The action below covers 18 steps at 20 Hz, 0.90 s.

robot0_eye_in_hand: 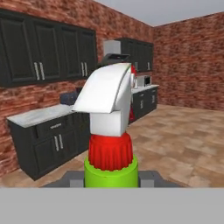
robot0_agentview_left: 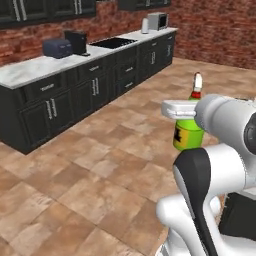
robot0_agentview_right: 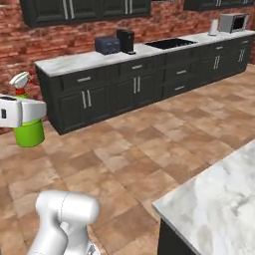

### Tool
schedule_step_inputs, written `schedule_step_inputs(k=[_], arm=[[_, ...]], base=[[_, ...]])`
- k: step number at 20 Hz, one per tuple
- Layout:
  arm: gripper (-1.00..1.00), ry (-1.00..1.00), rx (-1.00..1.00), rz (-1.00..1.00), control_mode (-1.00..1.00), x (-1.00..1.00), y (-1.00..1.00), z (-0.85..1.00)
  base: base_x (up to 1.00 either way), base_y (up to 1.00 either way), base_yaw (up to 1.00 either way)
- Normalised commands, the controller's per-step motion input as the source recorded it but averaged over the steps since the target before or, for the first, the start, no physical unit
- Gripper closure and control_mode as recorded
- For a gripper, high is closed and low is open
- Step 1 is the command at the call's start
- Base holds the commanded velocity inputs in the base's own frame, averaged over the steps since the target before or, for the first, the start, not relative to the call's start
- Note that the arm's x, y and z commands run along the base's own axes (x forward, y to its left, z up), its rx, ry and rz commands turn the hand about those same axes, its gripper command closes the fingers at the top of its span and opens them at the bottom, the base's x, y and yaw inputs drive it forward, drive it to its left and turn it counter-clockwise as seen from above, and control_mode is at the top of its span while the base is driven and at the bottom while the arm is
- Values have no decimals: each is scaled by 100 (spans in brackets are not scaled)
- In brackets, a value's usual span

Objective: Move the cutting board and knife to the sink. Then move spray from the cabinet to the counter.

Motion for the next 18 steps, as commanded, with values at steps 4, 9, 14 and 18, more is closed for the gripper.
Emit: schedule_step_inputs(k=[4, 9, 14, 18], arm=[[100, 0, 0, 0, 100, 0, 0, 0], [100, 0, 0, 0, 100, 0, 0, 0], [100, 0, 0, 0, 100, 0, 0, 0], [100, 0, 0, 0, 100, 0, 0, 0]], base=[[100, 88, -47], [100, 80, -67], [100, 70, -76], [99, 70, -79]])
